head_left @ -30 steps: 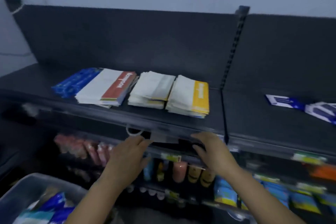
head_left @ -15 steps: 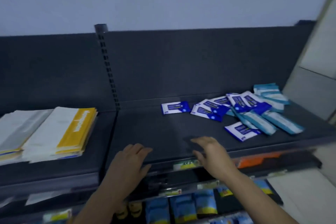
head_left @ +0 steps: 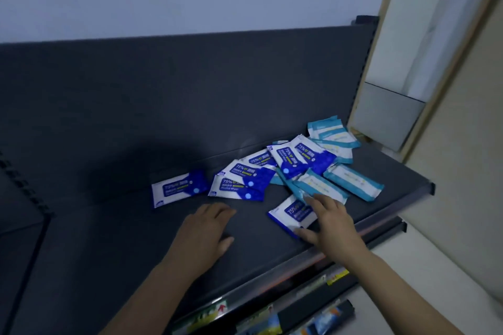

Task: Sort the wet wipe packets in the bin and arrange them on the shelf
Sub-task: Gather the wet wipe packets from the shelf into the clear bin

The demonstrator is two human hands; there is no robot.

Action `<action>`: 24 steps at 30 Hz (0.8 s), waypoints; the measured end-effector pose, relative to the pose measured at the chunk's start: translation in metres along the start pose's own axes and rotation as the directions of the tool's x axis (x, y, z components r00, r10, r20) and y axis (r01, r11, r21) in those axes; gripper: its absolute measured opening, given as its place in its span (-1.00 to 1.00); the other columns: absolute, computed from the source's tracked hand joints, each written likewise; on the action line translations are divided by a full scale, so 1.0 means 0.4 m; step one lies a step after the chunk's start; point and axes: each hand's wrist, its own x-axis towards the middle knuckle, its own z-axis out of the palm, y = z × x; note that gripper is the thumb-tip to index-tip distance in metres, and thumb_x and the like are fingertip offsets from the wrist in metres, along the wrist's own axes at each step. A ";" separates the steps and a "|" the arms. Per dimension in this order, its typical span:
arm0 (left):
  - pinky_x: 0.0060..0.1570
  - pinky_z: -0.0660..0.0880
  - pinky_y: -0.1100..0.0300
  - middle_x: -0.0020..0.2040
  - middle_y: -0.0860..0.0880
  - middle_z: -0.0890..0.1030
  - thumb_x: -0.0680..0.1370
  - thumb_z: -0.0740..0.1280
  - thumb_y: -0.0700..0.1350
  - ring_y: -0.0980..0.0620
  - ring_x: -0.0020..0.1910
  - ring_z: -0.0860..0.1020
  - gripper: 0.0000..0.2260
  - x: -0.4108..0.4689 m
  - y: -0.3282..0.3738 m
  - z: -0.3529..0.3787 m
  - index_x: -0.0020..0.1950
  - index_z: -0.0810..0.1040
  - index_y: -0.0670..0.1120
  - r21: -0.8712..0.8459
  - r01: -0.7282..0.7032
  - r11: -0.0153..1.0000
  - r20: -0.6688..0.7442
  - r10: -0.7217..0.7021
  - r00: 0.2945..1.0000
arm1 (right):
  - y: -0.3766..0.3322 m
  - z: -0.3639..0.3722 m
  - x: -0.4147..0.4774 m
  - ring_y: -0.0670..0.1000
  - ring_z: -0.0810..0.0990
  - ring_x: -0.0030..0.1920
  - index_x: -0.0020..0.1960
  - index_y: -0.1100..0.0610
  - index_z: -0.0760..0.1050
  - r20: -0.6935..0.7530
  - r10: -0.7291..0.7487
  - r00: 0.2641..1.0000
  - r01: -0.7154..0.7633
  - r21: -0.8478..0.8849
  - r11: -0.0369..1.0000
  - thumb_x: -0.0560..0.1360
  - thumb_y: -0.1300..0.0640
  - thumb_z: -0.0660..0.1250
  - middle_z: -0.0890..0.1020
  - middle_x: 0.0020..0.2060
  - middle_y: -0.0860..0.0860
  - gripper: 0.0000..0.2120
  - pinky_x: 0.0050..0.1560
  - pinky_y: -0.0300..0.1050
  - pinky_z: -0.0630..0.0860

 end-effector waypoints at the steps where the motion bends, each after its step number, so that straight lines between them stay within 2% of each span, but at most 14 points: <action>1: 0.24 0.36 0.04 0.42 0.03 0.34 0.51 0.34 0.06 -0.03 0.38 0.33 -0.46 0.039 -0.001 0.005 0.46 0.31 0.01 -0.003 -0.012 1.000 0.006 0.012 1.000 | 0.006 -0.007 0.020 0.09 0.11 0.46 0.50 -0.06 0.10 0.021 0.026 0.999 -0.026 0.014 1.000 0.35 -0.42 0.23 0.15 0.48 -0.01 -0.15 0.43 0.04 0.17; 3: 0.36 0.21 0.10 0.51 0.05 0.18 0.54 0.29 0.10 0.02 0.47 0.16 -0.40 0.118 -0.010 0.014 0.52 0.16 0.03 0.014 -0.044 0.999 0.053 0.043 0.998 | 0.023 -0.009 0.067 0.12 0.03 0.49 0.51 -0.11 0.00 0.037 0.051 0.998 -0.052 0.015 0.999 0.09 -0.67 -0.04 0.06 0.50 -0.02 0.11 0.46 0.10 0.10; 4: 0.40 0.16 0.09 0.53 0.04 0.13 0.53 0.29 0.11 0.02 0.49 0.10 -0.37 0.156 -0.017 0.021 0.53 0.12 0.04 0.016 -0.057 0.998 0.070 0.056 0.996 | 0.032 -0.005 0.094 0.13 -0.01 0.50 0.51 -0.13 -0.03 0.051 0.068 0.996 -0.068 -0.001 0.998 -0.02 -0.71 -0.16 0.02 0.51 -0.02 0.21 0.46 0.12 0.07; 5: 0.43 0.12 0.07 0.55 0.03 0.08 0.53 0.29 0.13 0.01 0.51 0.05 -0.34 0.191 -0.026 0.028 0.54 0.08 0.04 0.024 -0.061 0.998 0.092 0.058 0.994 | 0.038 -0.002 0.119 0.15 -0.03 0.50 0.51 -0.14 -0.06 0.064 0.081 0.995 -0.081 -0.012 0.997 -0.06 -0.71 -0.19 0.00 0.52 -0.02 0.23 0.47 0.14 0.05; 8: 0.49 -0.02 -0.04 0.57 0.03 -0.10 0.49 0.30 0.23 -0.03 0.54 -0.11 -0.21 0.284 -0.051 0.050 0.56 -0.07 0.07 0.068 -0.059 0.996 0.226 0.042 0.973 | 0.042 0.012 0.177 0.18 -0.07 0.51 0.51 -0.15 -0.08 0.108 0.114 0.988 -0.115 0.009 0.993 0.02 -0.65 -0.02 -0.05 0.53 0.01 0.16 0.46 0.18 0.02; 11: 0.48 -0.10 -0.12 0.57 0.01 -0.18 0.39 0.30 0.37 -0.09 0.53 -0.18 -0.07 0.355 -0.075 0.073 0.55 -0.15 0.10 0.089 -0.043 0.995 0.359 0.008 0.933 | 0.044 0.034 0.212 0.17 -0.04 0.50 0.51 -0.13 -0.13 0.142 0.167 0.976 -0.162 -0.042 0.986 -0.09 -0.70 -0.24 -0.05 0.53 0.01 0.27 0.46 0.16 0.02; 12: 0.47 -0.08 -0.14 0.57 0.01 -0.18 0.36 0.31 0.39 -0.10 0.53 -0.17 -0.04 0.372 -0.082 0.079 0.55 -0.16 0.11 0.075 -0.028 0.997 0.396 -0.004 0.918 | 0.045 0.040 0.221 0.17 -0.01 0.50 0.52 -0.12 -0.13 0.131 0.184 0.974 -0.178 -0.059 0.982 -0.04 -0.70 -0.24 -0.02 0.53 0.01 0.23 0.46 0.15 0.04; 13: 0.47 -0.05 -0.15 0.57 0.02 -0.17 0.33 0.33 0.40 -0.10 0.54 -0.15 -0.01 0.385 -0.089 0.084 0.55 -0.17 0.12 0.052 -0.011 0.999 0.426 -0.012 0.905 | 0.045 0.043 0.229 0.16 0.02 0.50 0.52 -0.11 -0.13 0.118 0.192 0.974 -0.185 -0.067 0.980 0.09 -0.67 -0.14 0.02 0.53 0.02 0.13 0.46 0.13 0.06; 15: 0.46 0.07 -0.14 0.57 0.02 -0.11 0.32 0.38 0.36 -0.08 0.53 -0.07 -0.01 0.402 -0.094 0.084 0.55 -0.11 0.12 0.011 0.005 1.000 0.442 -0.009 0.897 | 0.044 0.041 0.239 0.16 0.10 0.48 0.53 -0.09 -0.09 0.102 0.189 0.977 -0.181 -0.086 0.980 0.35 -0.48 0.09 0.08 0.52 0.03 -0.11 0.45 0.09 0.12; 17: 0.41 0.21 -0.08 0.56 0.01 0.00 0.35 0.38 0.33 -0.07 0.51 0.06 -0.08 0.411 -0.094 0.082 0.55 -0.02 0.08 0.002 -0.014 1.000 0.406 0.012 0.914 | 0.045 0.033 0.245 0.14 0.19 0.45 0.53 -0.05 -0.03 0.065 0.169 0.983 -0.162 -0.103 0.981 0.48 -0.33 0.13 0.16 0.50 0.02 -0.25 0.43 0.02 0.19; 20: 0.32 0.34 -0.02 0.52 0.00 0.13 0.45 0.33 0.24 -0.07 0.44 0.22 -0.24 0.416 -0.083 0.085 0.54 0.06 0.05 0.036 -0.043 0.998 0.336 0.029 0.941 | 0.051 0.007 0.252 0.10 0.33 0.36 0.51 -0.01 0.04 0.040 0.122 0.992 -0.117 -0.109 0.987 0.55 -0.19 0.14 0.27 0.45 -0.02 -0.39 0.32 -0.07 0.31; 24: 0.25 0.39 0.00 0.51 -0.03 0.15 0.51 0.25 0.10 -0.09 0.39 0.28 -0.33 0.405 -0.041 0.095 0.54 0.03 0.01 0.126 0.005 0.992 0.313 -0.044 0.949 | 0.064 -0.035 0.266 0.14 0.53 0.17 0.48 0.02 0.12 0.085 0.011 0.996 0.004 -0.177 0.984 0.57 -0.05 0.16 0.41 0.34 0.03 -0.48 0.09 -0.03 0.47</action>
